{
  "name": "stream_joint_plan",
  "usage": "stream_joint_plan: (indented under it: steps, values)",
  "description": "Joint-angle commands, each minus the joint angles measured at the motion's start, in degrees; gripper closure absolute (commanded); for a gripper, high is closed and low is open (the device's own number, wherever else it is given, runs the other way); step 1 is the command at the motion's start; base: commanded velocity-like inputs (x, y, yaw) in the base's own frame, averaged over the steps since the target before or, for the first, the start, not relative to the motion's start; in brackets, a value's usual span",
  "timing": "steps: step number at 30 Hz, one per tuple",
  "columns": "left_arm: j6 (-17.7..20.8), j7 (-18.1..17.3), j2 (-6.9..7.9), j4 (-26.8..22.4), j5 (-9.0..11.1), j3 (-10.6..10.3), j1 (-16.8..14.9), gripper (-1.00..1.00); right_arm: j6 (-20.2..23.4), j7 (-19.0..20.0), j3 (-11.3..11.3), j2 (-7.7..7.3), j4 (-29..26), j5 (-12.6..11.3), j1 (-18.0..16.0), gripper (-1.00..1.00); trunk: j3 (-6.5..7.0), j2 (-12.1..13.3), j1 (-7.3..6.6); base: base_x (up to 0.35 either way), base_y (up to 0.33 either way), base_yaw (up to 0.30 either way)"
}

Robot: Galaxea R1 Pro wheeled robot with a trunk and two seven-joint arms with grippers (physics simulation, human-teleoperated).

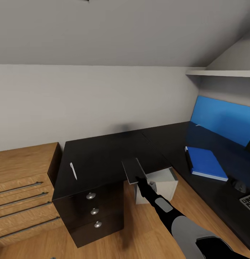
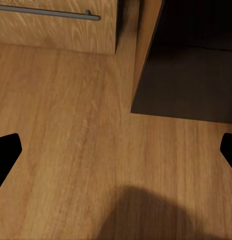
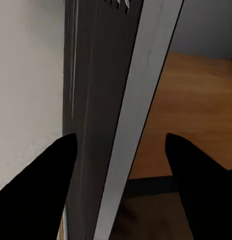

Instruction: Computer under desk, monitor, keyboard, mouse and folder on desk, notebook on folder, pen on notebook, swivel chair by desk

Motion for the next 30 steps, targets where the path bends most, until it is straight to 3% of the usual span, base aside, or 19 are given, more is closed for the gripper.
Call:
stream_joint_plan:
  steps: [1, 9, 25, 30]
  values:
    - [0.0, -0.4, -0.06, -0.1, 0.1, 0.2, 0.0, -1.0, 0.1, 0.0, 0.4, -0.03, 0.0, -0.6, -0.1, 1.0, -0.04, 0.0, 0.0, 0.011, 0.006, 0.0]
    - [0.0, -0.4, -0.06, -0.1, 0.1, 0.2, 0.0, -1.0, 0.1, 0.2, 0.4, -0.03, 0.0, -0.6, 0.0, 1.0, -0.04, 0.0, 0.0, 0.001, 0.001, 0.0]
    - [0.0, -0.3, -0.06, 0.0, 0.0, 0.2, 0.0, -1.0, 0.1, 0.6, 0.4, -0.41, -0.6, -0.5, -0.1, 1.0, 2.83, 6.4, -3.51, 0.0, 0.0, 0.0]
    - [0.1, -0.2, -0.06, 1.3, 0.0, 0.2, 0.0, -1.0, -1.2, 4.6, 0.3, -0.94, -0.7, -0.5, -0.1, 1.0, 3.73, 8.4, -4.61, 0.0, 0.0, -0.022]
